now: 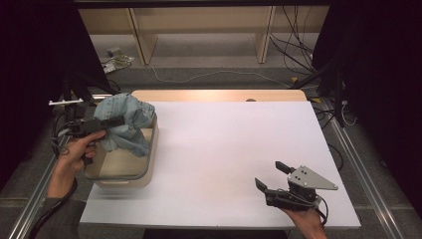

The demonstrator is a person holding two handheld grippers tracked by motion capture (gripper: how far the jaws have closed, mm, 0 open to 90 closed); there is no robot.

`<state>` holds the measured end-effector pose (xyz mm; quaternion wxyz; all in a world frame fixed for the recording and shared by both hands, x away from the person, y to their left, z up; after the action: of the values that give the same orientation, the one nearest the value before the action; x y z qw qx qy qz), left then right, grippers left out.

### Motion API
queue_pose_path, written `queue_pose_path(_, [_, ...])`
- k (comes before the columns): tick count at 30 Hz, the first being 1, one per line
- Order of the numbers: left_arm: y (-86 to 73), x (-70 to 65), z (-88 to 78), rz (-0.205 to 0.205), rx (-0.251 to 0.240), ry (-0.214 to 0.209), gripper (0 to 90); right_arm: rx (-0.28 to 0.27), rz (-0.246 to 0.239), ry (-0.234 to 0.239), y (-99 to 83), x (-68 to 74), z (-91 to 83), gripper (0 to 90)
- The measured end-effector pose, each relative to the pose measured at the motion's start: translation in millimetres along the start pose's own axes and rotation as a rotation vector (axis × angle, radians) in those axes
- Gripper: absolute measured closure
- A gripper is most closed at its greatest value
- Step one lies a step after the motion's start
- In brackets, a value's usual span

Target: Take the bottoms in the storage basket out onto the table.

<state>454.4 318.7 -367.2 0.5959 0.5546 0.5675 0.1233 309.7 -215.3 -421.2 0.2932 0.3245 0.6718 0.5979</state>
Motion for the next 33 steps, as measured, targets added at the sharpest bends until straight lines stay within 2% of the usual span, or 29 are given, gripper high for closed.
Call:
queue_pose_path(13, [2.9, -6.4, -1.3, -0.017, -0.015, -0.035, 33.3, 0.004, 0.0, 0.001, -0.1, 0.5, 0.0, 18.3])
queue_pose_path(33, [10.2, -25.1, -6.4, -0.03, -0.054, -0.118, 33.3, 0.003, 0.0, 0.0, -0.1, 0.7, -0.1, 18.4])
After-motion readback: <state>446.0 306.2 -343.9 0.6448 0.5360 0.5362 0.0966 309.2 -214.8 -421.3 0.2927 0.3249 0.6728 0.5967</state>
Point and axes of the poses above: each handheld gripper's, and its own axes: z roughly forward along the jaws, y roughly out of its top, x roughly to its left, the point moved 3 cm from there along z, roughly forward along the jaws, and after that the axes turned 15 degrees about -x, right-handed, at the moved point
